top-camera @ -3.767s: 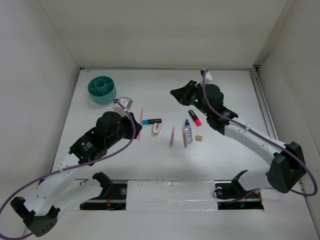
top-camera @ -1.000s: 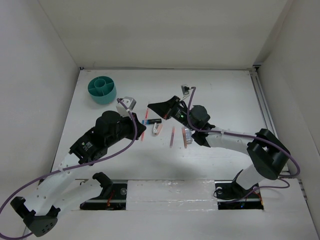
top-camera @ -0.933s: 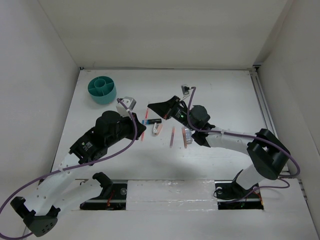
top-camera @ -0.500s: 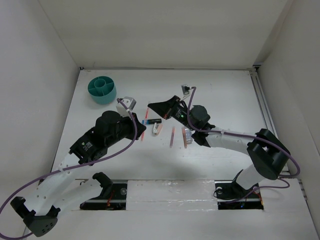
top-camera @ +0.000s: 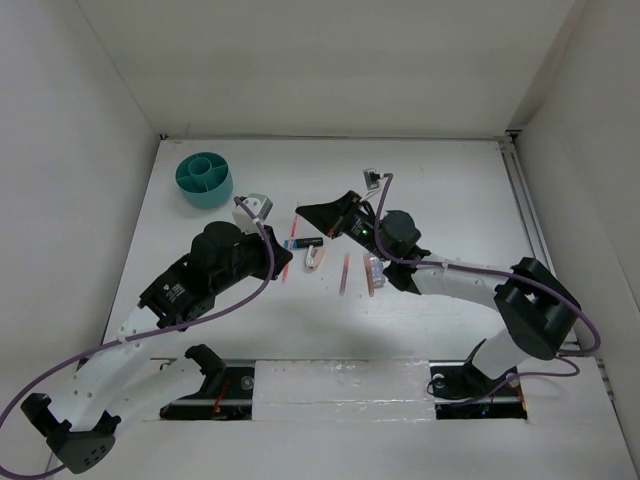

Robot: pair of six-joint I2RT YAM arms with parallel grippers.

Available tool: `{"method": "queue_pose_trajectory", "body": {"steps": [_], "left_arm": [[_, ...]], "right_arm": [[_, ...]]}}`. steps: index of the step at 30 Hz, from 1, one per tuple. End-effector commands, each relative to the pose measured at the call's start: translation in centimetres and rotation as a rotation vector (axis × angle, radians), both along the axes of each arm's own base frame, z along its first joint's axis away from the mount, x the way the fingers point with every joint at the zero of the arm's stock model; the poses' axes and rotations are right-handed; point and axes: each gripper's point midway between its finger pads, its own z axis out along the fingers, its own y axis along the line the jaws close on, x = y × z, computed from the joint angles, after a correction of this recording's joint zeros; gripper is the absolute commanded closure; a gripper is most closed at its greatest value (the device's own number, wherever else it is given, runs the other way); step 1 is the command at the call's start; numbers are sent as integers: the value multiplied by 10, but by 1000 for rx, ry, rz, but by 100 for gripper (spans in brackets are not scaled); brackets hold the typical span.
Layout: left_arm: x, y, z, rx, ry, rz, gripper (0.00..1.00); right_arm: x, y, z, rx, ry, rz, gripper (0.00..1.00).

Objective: Sort the stationery into containers
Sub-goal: Close the pen cap on the pen.

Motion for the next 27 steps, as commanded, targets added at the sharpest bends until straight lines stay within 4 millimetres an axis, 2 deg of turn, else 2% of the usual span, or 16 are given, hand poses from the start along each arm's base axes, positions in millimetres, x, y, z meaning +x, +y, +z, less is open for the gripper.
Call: {"method": "queue_pose_trajectory", "body": {"steps": [1,4,6,22,26,27], "left_arm": [[2,-3,6,-23,-18,-4,100],[3,-4,3,-17,-11,-4,100],[3,-3,3,-11,-17,-8,100],[3,-3,3,-11,-17,-8,100],[3,-3,3,-11,-17,-8,100],[3,-3,3,-11,-17,-8,100]], "right_arm": [[-9,-8,53,120,-104,-4,100],[-7,-10,53,118,-107,-4,100],[-9,-11,62,131,-120,-4,100],[-10,-10,57,122,-116,4,100],[-3,-11,67,126,-116,-13,100],[-2,-11,64,112,-117,-17,100]]}}
